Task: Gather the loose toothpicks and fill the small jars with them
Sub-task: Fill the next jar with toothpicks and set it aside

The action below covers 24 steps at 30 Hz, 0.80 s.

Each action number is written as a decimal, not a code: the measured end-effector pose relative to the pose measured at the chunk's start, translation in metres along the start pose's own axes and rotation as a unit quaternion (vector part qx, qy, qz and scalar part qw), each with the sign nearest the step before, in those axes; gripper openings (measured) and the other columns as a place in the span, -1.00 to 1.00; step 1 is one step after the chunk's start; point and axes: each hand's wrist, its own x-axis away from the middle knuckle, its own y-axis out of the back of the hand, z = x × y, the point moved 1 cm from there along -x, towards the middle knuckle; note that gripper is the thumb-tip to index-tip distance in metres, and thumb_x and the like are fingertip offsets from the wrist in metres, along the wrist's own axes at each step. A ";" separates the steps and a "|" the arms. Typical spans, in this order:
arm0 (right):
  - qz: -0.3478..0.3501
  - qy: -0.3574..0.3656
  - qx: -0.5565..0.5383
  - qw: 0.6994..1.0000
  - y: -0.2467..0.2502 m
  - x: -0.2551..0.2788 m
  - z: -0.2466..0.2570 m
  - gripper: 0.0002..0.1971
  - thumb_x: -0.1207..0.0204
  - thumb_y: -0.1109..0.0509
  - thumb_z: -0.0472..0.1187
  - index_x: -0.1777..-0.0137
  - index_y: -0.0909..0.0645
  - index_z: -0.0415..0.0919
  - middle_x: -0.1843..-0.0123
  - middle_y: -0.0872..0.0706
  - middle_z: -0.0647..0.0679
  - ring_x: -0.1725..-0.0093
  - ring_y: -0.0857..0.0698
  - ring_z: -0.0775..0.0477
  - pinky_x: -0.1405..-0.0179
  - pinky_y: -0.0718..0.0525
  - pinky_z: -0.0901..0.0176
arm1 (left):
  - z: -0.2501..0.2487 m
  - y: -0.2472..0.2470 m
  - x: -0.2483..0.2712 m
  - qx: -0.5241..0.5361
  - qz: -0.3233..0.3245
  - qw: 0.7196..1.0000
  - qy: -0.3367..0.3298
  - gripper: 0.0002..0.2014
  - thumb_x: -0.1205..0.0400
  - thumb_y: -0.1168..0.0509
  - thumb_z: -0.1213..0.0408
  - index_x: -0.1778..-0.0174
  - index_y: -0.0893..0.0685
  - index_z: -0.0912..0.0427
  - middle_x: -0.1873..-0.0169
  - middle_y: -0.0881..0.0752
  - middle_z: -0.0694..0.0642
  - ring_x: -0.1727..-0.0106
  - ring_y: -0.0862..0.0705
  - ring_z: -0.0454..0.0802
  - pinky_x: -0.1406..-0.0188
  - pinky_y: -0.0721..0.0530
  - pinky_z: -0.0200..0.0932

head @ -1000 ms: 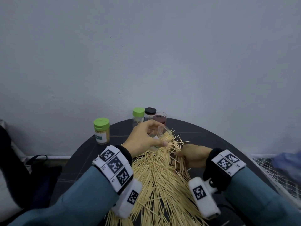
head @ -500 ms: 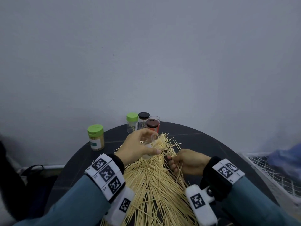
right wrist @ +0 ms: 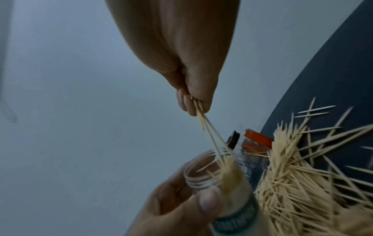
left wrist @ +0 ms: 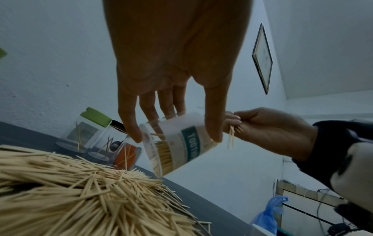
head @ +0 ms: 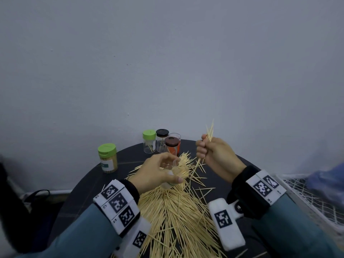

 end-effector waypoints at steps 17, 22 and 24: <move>0.083 0.094 0.204 0.971 -0.010 0.016 -0.043 -0.81 -0.72 -0.01 -0.25 -0.14 -0.45 -0.20 -0.07 -0.76 0.02 -0.14 -0.70 0.07 -0.23 -0.62 0.14 | -0.008 -0.003 0.005 0.135 0.009 0.991 -0.011 -0.46 -0.40 -0.53 0.31 -0.31 -0.60 0.11 -0.13 -0.72 -0.01 -0.19 -0.68 -0.09 -0.22 -0.60 -0.27; 0.077 0.071 0.200 0.974 -0.006 0.013 -0.045 -0.82 -0.71 -0.06 -0.22 -0.04 -0.50 -0.16 -0.17 -0.75 -0.06 -0.27 -0.65 -0.05 -0.42 -0.50 -0.10 | -0.007 -0.001 0.006 0.134 0.006 0.991 -0.013 -0.49 -0.40 -0.53 0.29 -0.28 -0.61 0.06 -0.11 -0.68 -0.11 -0.18 -0.64 -0.14 -0.16 -0.58 -0.31; 0.072 0.075 0.207 0.973 -0.005 0.010 -0.045 -0.75 -0.71 -0.07 -0.19 0.05 -0.57 -0.14 -0.19 -0.75 -0.08 -0.31 -0.63 -0.08 -0.45 -0.45 -0.18 | -0.008 -0.001 0.006 0.141 0.010 0.990 -0.015 -0.51 -0.41 -0.52 0.30 -0.26 -0.62 0.05 -0.09 -0.68 -0.14 -0.17 -0.65 -0.16 -0.10 -0.58 -0.36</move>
